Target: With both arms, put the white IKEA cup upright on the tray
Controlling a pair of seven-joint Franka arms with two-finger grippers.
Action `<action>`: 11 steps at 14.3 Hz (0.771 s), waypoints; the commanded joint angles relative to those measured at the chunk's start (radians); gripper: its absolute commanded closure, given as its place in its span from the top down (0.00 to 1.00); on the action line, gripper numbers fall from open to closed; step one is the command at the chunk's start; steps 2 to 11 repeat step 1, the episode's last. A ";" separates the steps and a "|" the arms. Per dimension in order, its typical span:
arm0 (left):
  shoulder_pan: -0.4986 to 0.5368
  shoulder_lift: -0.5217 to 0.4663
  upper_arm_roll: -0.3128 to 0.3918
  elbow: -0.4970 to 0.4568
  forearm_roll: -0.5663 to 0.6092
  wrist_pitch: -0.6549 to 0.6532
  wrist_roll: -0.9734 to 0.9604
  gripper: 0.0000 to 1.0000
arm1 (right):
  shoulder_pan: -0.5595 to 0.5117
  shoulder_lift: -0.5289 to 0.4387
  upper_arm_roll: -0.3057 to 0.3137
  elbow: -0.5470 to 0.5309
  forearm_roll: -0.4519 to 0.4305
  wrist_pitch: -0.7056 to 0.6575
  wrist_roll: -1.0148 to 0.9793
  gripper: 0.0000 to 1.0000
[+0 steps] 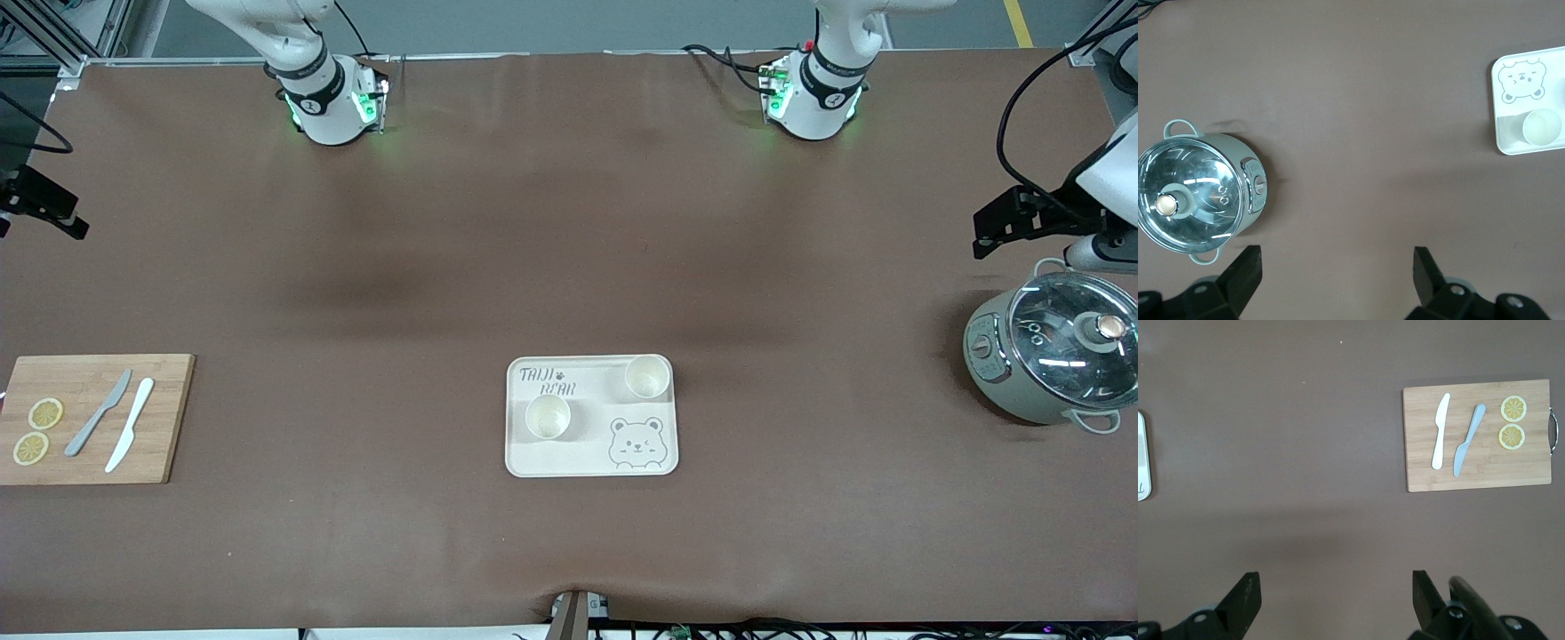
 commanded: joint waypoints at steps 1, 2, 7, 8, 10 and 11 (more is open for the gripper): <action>-0.002 -0.008 0.000 0.000 0.006 -0.020 0.007 1.00 | 0.011 0.000 0.007 0.021 -0.010 -0.006 0.034 1.00; -0.002 -0.008 0.000 0.000 0.006 -0.020 0.007 1.00 | 0.011 0.000 0.007 0.021 -0.010 -0.006 0.034 1.00; -0.002 -0.008 0.000 0.000 0.006 -0.020 0.007 1.00 | 0.011 0.000 0.007 0.021 -0.010 -0.006 0.034 1.00; -0.002 -0.008 0.000 0.000 0.006 -0.020 0.007 1.00 | 0.011 0.000 0.007 0.021 -0.010 -0.006 0.034 1.00; -0.002 -0.008 0.000 0.000 0.006 -0.020 0.007 1.00 | 0.011 0.000 0.007 0.021 -0.010 -0.006 0.034 1.00; -0.002 -0.008 0.000 0.000 0.006 -0.020 0.007 1.00 | 0.011 0.000 0.007 0.021 -0.010 -0.006 0.034 1.00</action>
